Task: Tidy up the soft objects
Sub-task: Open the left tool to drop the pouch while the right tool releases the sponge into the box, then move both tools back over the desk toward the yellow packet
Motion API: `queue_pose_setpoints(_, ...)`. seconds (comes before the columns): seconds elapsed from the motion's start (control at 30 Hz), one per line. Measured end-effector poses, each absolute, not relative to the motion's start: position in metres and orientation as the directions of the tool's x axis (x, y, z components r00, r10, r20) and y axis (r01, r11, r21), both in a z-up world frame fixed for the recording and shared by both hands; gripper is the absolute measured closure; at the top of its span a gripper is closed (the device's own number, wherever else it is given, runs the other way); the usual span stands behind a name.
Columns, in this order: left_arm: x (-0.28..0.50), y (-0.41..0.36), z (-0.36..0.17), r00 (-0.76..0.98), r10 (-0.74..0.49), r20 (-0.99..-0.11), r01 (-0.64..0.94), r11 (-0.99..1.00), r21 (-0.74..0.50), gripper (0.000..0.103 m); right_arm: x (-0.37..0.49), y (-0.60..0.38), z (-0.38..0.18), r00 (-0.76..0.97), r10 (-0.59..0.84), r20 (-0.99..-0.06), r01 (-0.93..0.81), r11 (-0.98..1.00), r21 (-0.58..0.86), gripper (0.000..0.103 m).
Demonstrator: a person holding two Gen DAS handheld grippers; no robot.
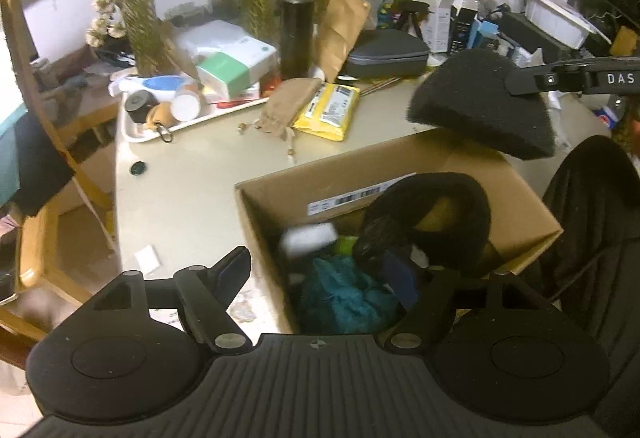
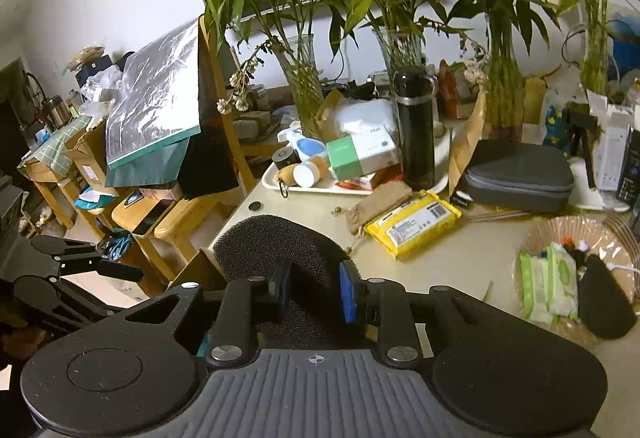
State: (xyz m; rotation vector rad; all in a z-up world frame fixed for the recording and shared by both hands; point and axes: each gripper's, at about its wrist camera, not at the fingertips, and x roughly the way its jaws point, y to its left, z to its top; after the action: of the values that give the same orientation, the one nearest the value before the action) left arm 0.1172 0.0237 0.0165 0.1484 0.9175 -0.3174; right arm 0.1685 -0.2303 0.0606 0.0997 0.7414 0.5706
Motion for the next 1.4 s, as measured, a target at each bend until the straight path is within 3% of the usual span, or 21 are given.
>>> queue_pose_setpoints(0.57, 0.105, 0.038, -0.006, 0.555, -0.226, -0.801, 0.285, 0.956, -0.072, 0.03, 0.177, -0.185, 0.054, 0.498, 0.604, -0.622, -0.524, 0.782, 0.338, 0.073)
queue_pose_setpoints(0.63, 0.104, 0.037, -0.006, 0.559, -0.227, -0.798, 0.29, 0.955, -0.069, 0.03, 0.181, -0.169, 0.054, 0.454, 0.645, -0.615, -0.561, 0.743, 0.365, 0.07)
queue_pose_setpoints(0.67, 0.103, 0.038, -0.006, 0.56, -0.229, -0.796, 0.292, 0.954, -0.069, 0.03, 0.183, -0.163, 0.054, 0.439, 0.659, -0.611, -0.573, 0.729, 0.375, 0.063)
queue_pose_setpoints(0.7, 0.102, 0.038, -0.006, 0.562, -0.23, -0.794, 0.292, 0.954, -0.07, 0.03, 0.184, -0.158, 0.054, 0.426, 0.671, -0.607, -0.583, 0.717, 0.383, 0.043)
queue_pose_setpoints(0.77, 0.101, 0.039, -0.005, 0.565, -0.237, -0.79, 0.29, 0.954, -0.078, 0.03, 0.184, -0.151, 0.053, 0.433, 0.667, -0.606, -0.593, 0.717, 0.367, 0.018)
queue_pose_setpoints(0.8, 0.101, 0.04, -0.005, 0.567, -0.24, -0.788, 0.289, 0.954, -0.082, 0.03, 0.182, -0.15, 0.053, 0.448, 0.656, -0.607, -0.595, 0.726, 0.346, 0.011)
queue_pose_setpoints(1.07, 0.109, 0.041, -0.008, 0.579, -0.258, -0.774, 0.278, 0.954, -0.11, 0.03, 0.183, -0.184, 0.027, 0.514, 0.503, -0.695, -0.465, 0.844, 0.267, 0.0)
queue_pose_setpoints(1.4, 0.115, 0.036, -0.019, 0.541, -0.296, -0.788, 0.283, 0.946, -0.161, 0.031, 0.19, -0.213, -0.009, 0.471, 0.412, -0.78, -0.312, 0.905, 0.289, 0.0)
